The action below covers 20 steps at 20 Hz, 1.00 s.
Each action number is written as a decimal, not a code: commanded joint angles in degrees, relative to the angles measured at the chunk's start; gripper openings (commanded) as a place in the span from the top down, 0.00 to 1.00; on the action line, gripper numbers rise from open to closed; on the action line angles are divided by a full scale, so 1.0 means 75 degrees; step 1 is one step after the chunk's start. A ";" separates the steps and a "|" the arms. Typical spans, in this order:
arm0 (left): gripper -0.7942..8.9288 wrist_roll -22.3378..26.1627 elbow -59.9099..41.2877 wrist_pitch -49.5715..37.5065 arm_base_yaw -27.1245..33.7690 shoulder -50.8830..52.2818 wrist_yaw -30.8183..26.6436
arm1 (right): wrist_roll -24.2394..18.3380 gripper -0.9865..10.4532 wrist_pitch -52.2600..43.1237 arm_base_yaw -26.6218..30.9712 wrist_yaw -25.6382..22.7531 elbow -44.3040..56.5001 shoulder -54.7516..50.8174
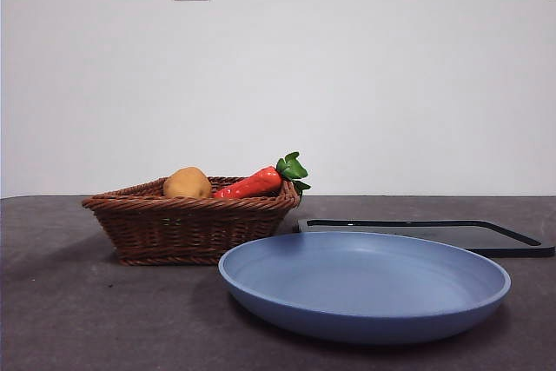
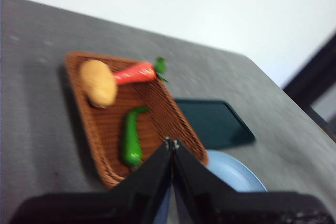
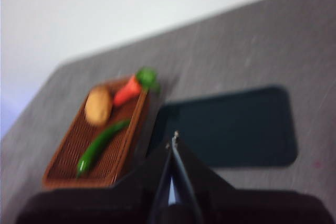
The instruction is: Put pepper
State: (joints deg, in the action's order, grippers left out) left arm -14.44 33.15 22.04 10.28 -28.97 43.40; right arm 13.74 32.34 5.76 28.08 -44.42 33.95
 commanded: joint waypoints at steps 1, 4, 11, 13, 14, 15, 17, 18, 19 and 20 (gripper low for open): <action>0.91 0.1032 0.0641 0.0673 -0.0020 -0.0455 0.0458 | -0.1288 0.91 0.1058 -0.0017 0.0280 -0.0766 0.0548; 0.91 0.1754 0.1250 0.1702 -0.0137 -0.0886 0.0484 | -0.2066 0.91 0.2215 -0.0187 0.0256 -0.1411 0.1052; 0.91 0.2792 0.2022 0.3416 -0.0595 -0.1247 0.0431 | -0.2929 0.91 0.3590 -0.1005 0.0189 -0.2031 0.1582; 0.91 0.2789 0.2025 0.3418 -0.0624 -0.1247 0.0443 | -0.2926 0.90 0.3587 -0.1163 0.0207 -0.2031 0.1609; 0.89 0.2786 0.2028 0.3418 -0.0624 -0.1247 0.0440 | -0.2917 0.89 0.3587 -0.1192 0.0207 -0.2031 0.1609; 0.82 0.2731 0.2031 0.3416 -0.0624 -0.1247 0.0434 | -0.2873 0.86 0.3582 -0.1192 0.0207 -0.2031 0.1609; 0.61 0.2699 0.2031 0.3413 -0.0624 -0.1247 0.0431 | -0.2789 0.74 0.3582 -0.1192 0.0207 -0.2031 0.1626; 0.57 0.2696 0.2031 0.3413 -0.0624 -0.1247 0.0434 | -0.2742 0.68 0.3579 -0.1192 0.0207 -0.2031 0.1632; 0.57 0.2696 0.2031 0.3413 -0.0624 -0.1247 0.0440 | -0.2739 0.66 0.3582 -0.1192 0.0207 -0.2031 0.1655; 0.57 0.2693 0.2031 0.3413 -0.0624 -0.1247 0.0443 | -0.2716 0.66 0.3582 -0.1195 0.0213 -0.2031 0.1702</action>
State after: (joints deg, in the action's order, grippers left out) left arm 5.34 47.42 47.97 5.74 -38.15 46.65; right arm -6.98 59.61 -3.05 29.63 -58.61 46.28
